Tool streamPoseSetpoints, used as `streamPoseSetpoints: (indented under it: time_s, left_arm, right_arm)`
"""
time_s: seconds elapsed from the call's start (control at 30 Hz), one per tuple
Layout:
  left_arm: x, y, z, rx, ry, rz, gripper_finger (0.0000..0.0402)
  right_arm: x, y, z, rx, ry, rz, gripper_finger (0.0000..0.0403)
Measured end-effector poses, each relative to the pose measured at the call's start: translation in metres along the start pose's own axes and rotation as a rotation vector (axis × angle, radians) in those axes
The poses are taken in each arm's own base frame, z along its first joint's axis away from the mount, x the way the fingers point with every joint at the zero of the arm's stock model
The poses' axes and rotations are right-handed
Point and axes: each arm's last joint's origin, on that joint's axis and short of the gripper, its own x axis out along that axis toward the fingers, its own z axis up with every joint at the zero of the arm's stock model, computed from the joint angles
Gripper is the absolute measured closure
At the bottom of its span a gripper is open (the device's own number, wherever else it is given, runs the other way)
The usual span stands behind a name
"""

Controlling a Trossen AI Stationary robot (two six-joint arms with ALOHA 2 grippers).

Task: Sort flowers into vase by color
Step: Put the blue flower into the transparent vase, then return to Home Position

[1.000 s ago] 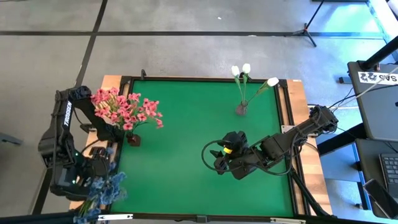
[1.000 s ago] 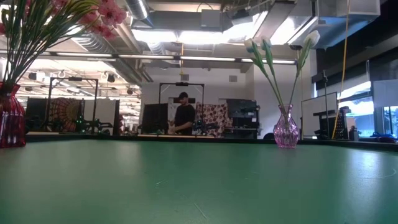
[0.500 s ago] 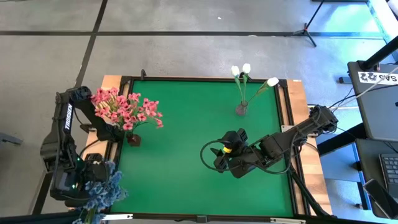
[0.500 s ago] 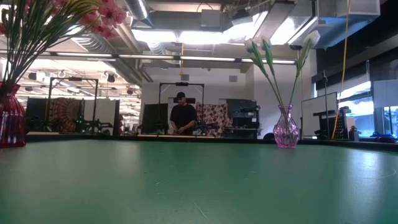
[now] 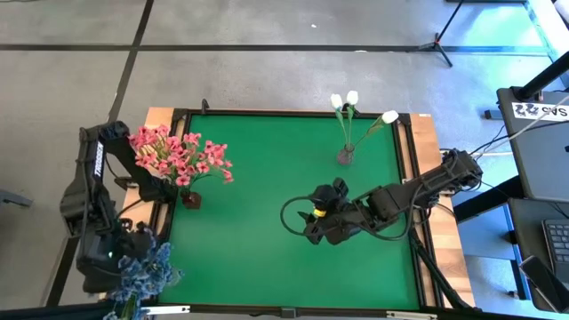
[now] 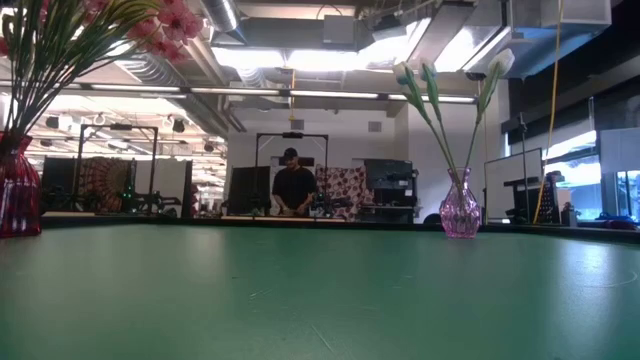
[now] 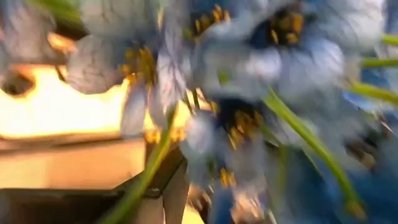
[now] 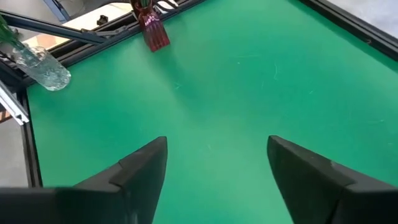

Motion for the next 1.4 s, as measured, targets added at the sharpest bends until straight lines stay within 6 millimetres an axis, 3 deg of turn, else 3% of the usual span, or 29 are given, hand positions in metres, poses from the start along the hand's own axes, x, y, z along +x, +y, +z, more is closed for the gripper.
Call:
streamPoseSetpoints:
  time_s: [0.33,0.57,0.8,0.93,1.07,1.4]
  left_arm:
    - [-0.035,0.014,-0.001,-0.123,0.201,-0.199,0.0233]
    - [-0.057,0.031,-0.006,-0.131,0.131,-0.299,0.0240]
    - [-0.086,0.043,-0.003,-0.033,-0.354,-0.509,0.0252]
    - [-0.110,0.046,-0.003,0.094,-0.795,-0.603,0.0259]
    - [-0.131,0.051,-0.003,0.159,-1.199,-0.564,0.0260]
    - [-0.149,0.060,-0.002,-0.038,-1.635,-0.390,0.0260]
  right_arm:
    - [-0.001,0.002,-0.001,-0.080,0.016,0.025,0.0073]
    - [0.000,0.002,-0.001,-0.095,0.021,0.028,0.0072]
    - [0.003,0.006,0.009,-0.036,-0.036,0.088,0.0072]
    - [0.008,0.011,0.032,-0.035,-0.143,0.223,0.0072]
    - [0.011,0.008,0.056,-0.142,-0.284,0.305,0.0072]
    - [-0.005,-0.030,0.113,-0.270,-0.417,0.403,0.0072]
